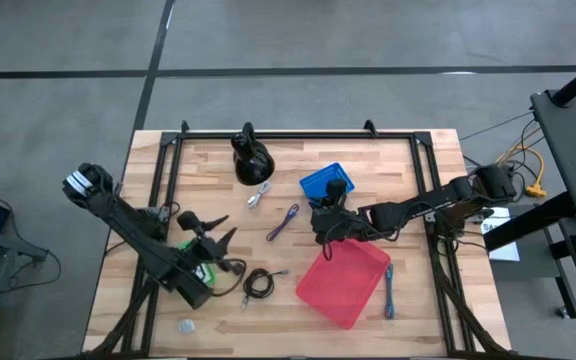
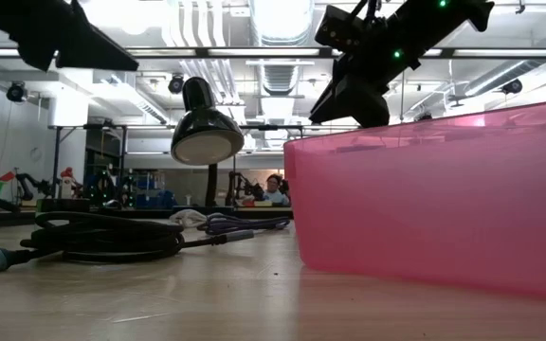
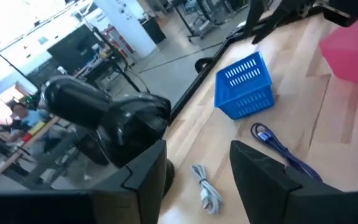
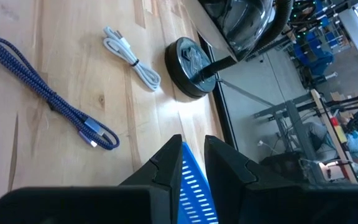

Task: Pick and place items into bin
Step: Put the white charger adapter into the blue bin

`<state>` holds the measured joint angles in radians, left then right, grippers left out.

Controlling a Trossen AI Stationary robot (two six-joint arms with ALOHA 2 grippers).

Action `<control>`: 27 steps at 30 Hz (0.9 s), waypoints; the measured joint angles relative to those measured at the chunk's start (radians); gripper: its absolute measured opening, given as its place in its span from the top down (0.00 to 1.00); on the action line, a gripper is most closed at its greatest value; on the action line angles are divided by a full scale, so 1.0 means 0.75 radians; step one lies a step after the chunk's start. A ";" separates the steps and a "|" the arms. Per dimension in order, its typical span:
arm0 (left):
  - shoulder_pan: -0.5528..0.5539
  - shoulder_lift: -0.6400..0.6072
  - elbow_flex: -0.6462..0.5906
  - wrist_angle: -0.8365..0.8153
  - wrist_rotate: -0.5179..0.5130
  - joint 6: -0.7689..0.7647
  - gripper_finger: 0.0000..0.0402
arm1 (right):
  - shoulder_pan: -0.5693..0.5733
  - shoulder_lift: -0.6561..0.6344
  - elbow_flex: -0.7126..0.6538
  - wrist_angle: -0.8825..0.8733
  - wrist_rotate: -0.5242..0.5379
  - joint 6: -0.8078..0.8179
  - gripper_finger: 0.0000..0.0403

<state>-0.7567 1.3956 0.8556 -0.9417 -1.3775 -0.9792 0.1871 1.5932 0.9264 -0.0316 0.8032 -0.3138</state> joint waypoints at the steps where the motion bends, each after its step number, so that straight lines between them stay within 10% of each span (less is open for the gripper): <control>1: 0.000 -0.002 -0.004 0.001 0.018 -0.011 0.60 | 0.000 0.000 0.000 0.000 0.000 0.000 0.86; 27: -0.001 -0.029 0.142 0.415 0.970 0.126 0.60 | 0.000 0.000 -0.012 -0.024 0.001 0.036 0.86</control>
<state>-0.7574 1.3737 0.9623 -0.6305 -0.6499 -0.8845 0.1871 1.5932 0.9176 -0.0495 0.8036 -0.2867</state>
